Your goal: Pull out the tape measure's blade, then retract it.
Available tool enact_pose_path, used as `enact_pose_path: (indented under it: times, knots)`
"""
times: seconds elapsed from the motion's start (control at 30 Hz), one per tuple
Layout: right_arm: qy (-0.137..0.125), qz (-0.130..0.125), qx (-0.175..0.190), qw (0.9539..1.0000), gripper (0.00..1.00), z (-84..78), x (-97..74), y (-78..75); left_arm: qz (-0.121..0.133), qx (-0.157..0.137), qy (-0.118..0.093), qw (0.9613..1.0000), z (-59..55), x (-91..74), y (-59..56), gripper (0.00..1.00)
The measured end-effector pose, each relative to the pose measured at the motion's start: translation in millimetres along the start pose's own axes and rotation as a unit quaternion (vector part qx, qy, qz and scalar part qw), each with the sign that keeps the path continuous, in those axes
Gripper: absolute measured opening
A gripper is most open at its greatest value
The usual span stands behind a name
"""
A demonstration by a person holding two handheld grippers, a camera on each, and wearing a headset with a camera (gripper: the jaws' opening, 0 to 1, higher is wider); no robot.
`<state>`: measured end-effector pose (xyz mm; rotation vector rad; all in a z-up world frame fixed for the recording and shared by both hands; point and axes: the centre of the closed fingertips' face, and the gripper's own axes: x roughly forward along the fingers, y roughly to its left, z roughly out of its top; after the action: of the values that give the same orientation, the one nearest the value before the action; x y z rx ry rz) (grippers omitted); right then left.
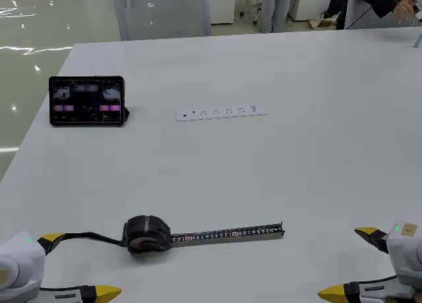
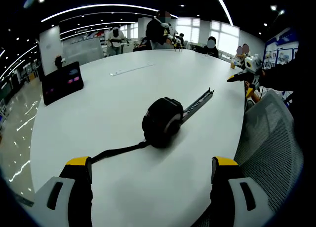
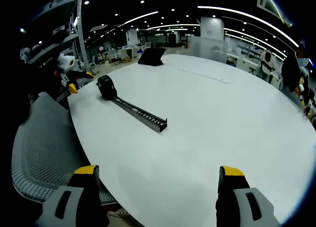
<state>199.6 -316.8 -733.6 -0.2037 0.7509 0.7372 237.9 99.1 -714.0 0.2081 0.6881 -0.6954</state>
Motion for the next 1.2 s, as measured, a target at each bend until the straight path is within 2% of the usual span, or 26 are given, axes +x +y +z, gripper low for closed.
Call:
enact_pose_path:
  times: [0.1, 0.23, 0.37, 0.57, 0.87, 1.03, 1.2]
  knots:
    - [0.002, -0.001, -0.009, 1.0000, 0.99, -2.3, 0.2, 1.6, -0.001, 0.008, 0.002, 1.0000, -1.0, 0.4, -3.1, 0.99]
    - [0.000, 0.004, -0.001, 1.0000, 0.99, -2.8, -0.3, 5.5, -0.005, 0.006, 0.003, 1.0000, -0.6, 1.7, -5.6, 0.99]
    - [0.004, 0.002, -0.008, 1.0000, 0.99, -3.9, -0.2, 6.6, -0.011, -0.008, -0.003, 0.9999, 5.1, 4.2, -10.2, 0.99]
    - [0.011, 0.003, -0.020, 0.9997, 0.99, 0.7, 1.5, 4.0, -0.009, -0.010, -0.010, 0.9999, 13.5, 9.7, -12.5, 0.99]
    - [0.016, 0.002, -0.039, 0.9991, 0.99, 8.6, 1.0, -2.6, -0.004, -0.003, -0.003, 1.0000, 14.1, 11.0, -14.8, 0.99]
    - [0.023, 0.009, -0.045, 0.9987, 0.99, 10.0, 2.2, -1.5, 0.011, -0.010, -0.010, 0.9998, 18.9, 12.0, -10.2, 0.99]
    - [0.034, 0.017, -0.060, 0.9975, 0.99, 13.8, 4.8, -1.6, 0.003, -0.013, -0.007, 0.9999, 23.2, 16.0, -17.3, 0.99]
